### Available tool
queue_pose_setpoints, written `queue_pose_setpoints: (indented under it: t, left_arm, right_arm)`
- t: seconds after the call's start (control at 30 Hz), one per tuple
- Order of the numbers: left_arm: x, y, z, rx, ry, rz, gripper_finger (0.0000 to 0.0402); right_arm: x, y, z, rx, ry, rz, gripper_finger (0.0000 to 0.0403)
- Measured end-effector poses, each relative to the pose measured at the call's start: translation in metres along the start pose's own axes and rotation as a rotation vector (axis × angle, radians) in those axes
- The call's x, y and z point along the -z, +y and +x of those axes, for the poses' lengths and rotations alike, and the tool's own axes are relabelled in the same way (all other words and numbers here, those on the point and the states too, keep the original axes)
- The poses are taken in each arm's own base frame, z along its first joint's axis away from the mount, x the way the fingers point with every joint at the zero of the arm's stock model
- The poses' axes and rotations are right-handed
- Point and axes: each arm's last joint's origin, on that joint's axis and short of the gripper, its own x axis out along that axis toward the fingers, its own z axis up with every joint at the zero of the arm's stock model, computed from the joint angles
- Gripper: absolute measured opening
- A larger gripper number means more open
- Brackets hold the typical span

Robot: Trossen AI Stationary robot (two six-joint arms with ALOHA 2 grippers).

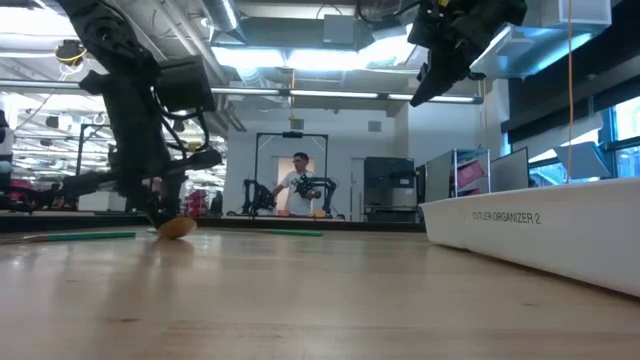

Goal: Sort silverware
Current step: Put the green spoon in the white silverware tray

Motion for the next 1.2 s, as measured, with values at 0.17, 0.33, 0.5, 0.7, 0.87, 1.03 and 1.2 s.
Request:
queue_pose_setpoints:
  t: [0.17,0.33,0.5,0.7,0.87,1.03,1.2]
  left_arm:
    - [-0.005,-0.001,0.001,-0.012,0.015,0.011,0.0008]
    - [-0.007,-0.003,0.001,-0.006,0.025,0.058,0.0013]
    - [-0.005,-0.009,0.001,0.068,0.046,0.124,0.0005]
    - [0.002,-0.03,-0.003,0.298,0.094,0.191,0.0007]
    - [0.009,-0.051,-0.014,0.549,0.133,0.246,0.0004]
    - [0.03,-0.061,-0.029,0.756,0.197,0.28,0.0007]
    - [0.068,-0.065,-0.045,0.839,0.221,0.349,0.0004]
  right_arm:
    - [0.0,0.0,0.0,0.0,0.0,0.0,0.0037]
    - [0.0,0.0,0.0,0.0,0.0,0.0,0.0037]
    - [0.001,0.0,0.0,-0.004,0.009,0.004,0.0037]
    - [0.001,0.002,0.0,-0.056,-0.009,0.012,0.0037]
    - [0.001,0.005,0.0,-0.141,-0.027,0.044,0.0037]
    - [0.002,0.007,-0.003,-0.157,-0.021,0.049,0.0037]
    - [0.002,0.009,-0.014,-0.129,-0.04,0.126,0.0037]
